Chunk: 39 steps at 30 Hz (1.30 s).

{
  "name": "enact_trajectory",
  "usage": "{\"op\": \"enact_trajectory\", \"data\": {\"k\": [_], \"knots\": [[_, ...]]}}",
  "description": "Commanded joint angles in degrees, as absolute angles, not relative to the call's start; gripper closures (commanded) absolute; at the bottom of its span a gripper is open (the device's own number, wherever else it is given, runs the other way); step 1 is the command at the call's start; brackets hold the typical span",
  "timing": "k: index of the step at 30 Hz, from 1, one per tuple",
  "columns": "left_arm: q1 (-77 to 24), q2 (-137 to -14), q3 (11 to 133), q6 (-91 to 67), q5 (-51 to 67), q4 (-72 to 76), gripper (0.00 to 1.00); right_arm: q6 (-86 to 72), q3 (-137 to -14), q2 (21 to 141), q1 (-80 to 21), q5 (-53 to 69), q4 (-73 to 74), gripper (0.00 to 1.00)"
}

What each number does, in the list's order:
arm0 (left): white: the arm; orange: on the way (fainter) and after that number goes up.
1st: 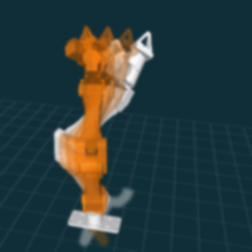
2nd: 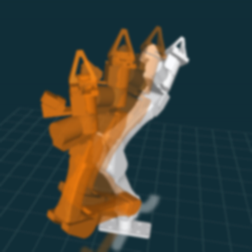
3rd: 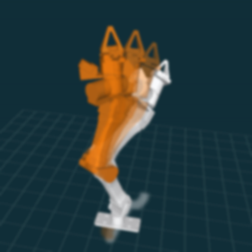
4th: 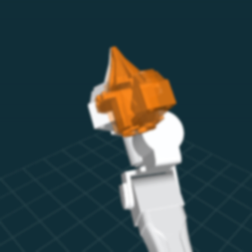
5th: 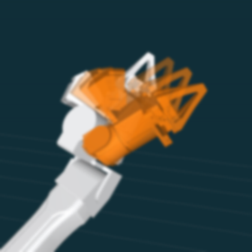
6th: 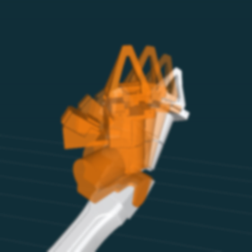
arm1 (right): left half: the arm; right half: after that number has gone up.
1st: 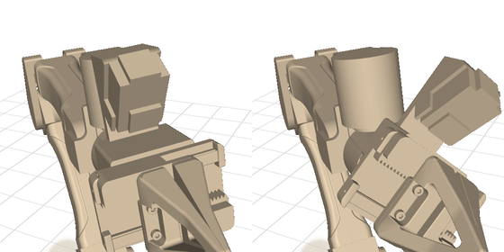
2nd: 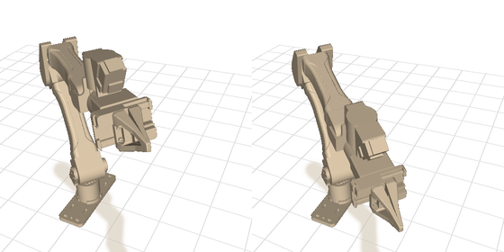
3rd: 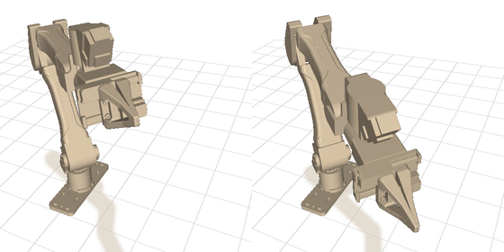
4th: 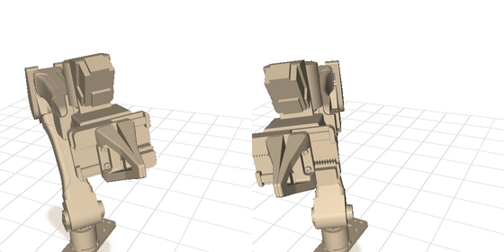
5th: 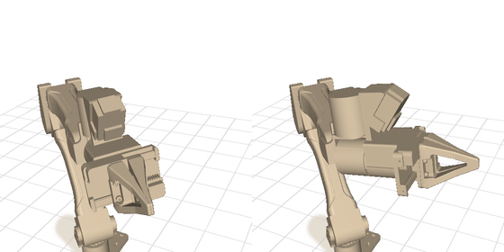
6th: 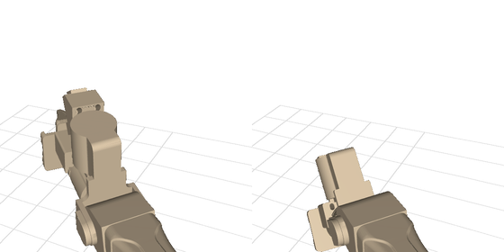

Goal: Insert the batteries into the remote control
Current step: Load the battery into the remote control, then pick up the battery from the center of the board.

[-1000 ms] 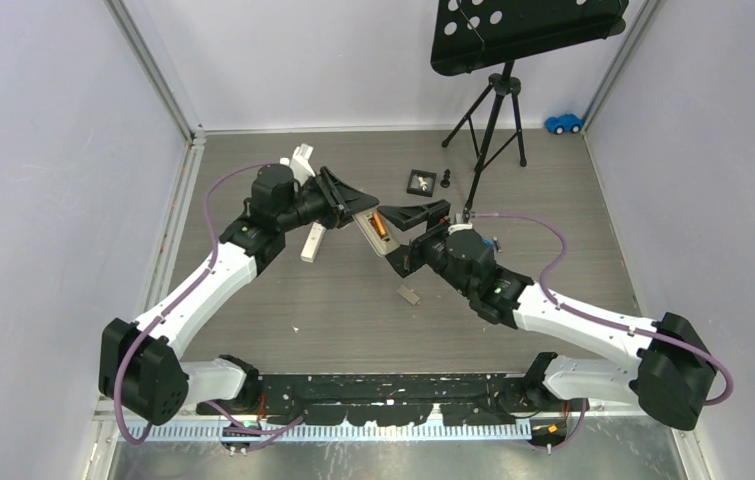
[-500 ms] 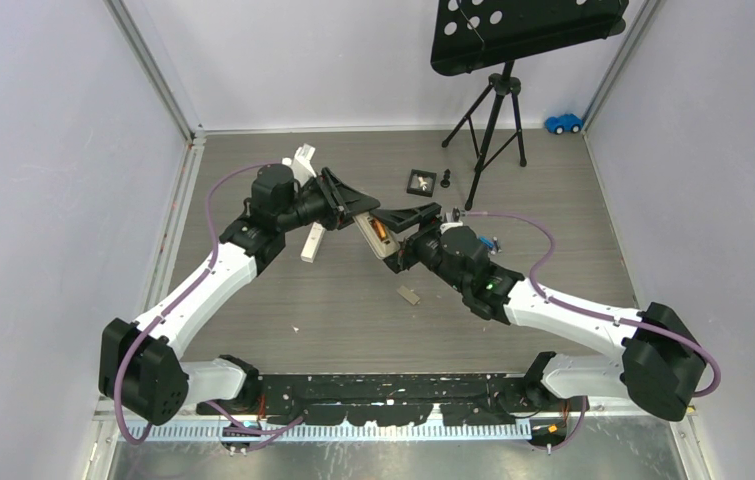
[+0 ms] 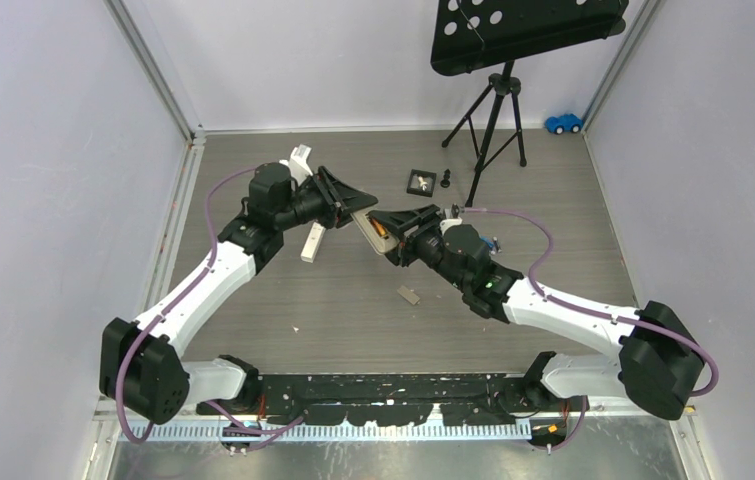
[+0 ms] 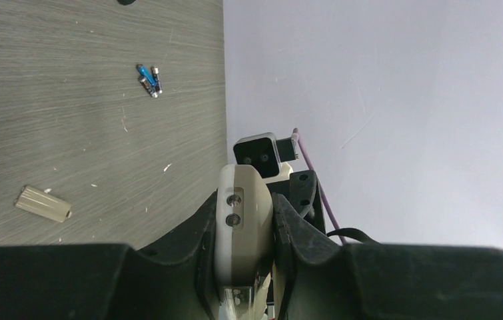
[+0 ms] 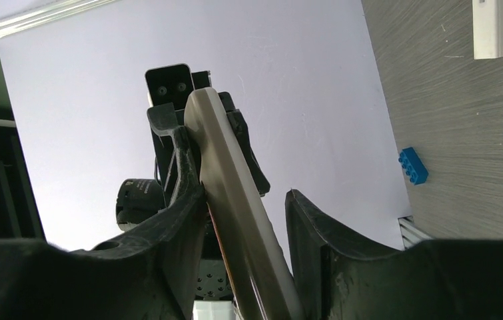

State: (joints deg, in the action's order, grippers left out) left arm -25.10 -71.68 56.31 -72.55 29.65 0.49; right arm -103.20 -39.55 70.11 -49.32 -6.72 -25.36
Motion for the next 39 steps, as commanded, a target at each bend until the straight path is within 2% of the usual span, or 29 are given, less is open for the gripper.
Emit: {"op": "enact_trajectory", "data": {"k": [1,5,6,7,11,13,18,21,25,28,36,39], "knots": [[-25.58,-71.3,57.14,-72.25,32.39,5.27,1.0,-100.38,-38.85,68.29,-49.44,-6.45,-26.37,0.61],[-25.42,-71.05,56.73,-73.15,32.8,5.51,1.0,-97.43,-37.25,65.77,-49.27,-9.09,-25.44,0.68],[-25.34,-71.02,56.56,-73.47,33.05,5.91,1.0,-96.84,-37.0,65.31,-49.18,-9.54,-25.34,0.67],[-25.25,-71.02,56.36,-73.77,33.24,6.31,1.0,-96.42,-36.86,64.79,-49.07,-9.73,-25.21,0.62],[-24.84,-71.01,55.96,-72.68,33.74,6.46,1.0,-93.08,-36.57,63.47,-48.63,-9.24,-26.38,0.25],[-24.35,-70.72,55.55,-70.86,34.62,6.88,1.0,-89.33,-36.51,62.42,-48.14,-8.57,-27.16,0.18],[-21.91,-69.04,54.39,-58.93,39.5,6.71,1.0,-80.95,-35.7,57.76,-43.73,-2.77,-23.36,0.17],[-21.62,-66.71,54.13,-47.39,43.22,3.5,1.0,-71.94,-37.27,53.07,-40.45,-2.51,-10.69,0.19],[-21.62,-64.93,53.67,-38.55,48.87,1.9,1.0,-56.14,-44.99,50.72,-38.22,-15.43,15.62,0.2],[-21.62,-64.89,52.87,-37.97,53.34,5.52,1.0,-48.24,-51.65,54.96,-35.52,-24.7,30.19,0.2],[-21.62,-65.39,53.43,-36.23,54.32,5.1,1.0,-35.96,-55.42,67.53,-23.38,-21.11,34.57,0.2],[-21.62,-65.06,53.18,-36.04,53.48,4.27,1.0,-30.84,-54.52,70.66,-19.3,-18.22,32.6,0.26]]}}
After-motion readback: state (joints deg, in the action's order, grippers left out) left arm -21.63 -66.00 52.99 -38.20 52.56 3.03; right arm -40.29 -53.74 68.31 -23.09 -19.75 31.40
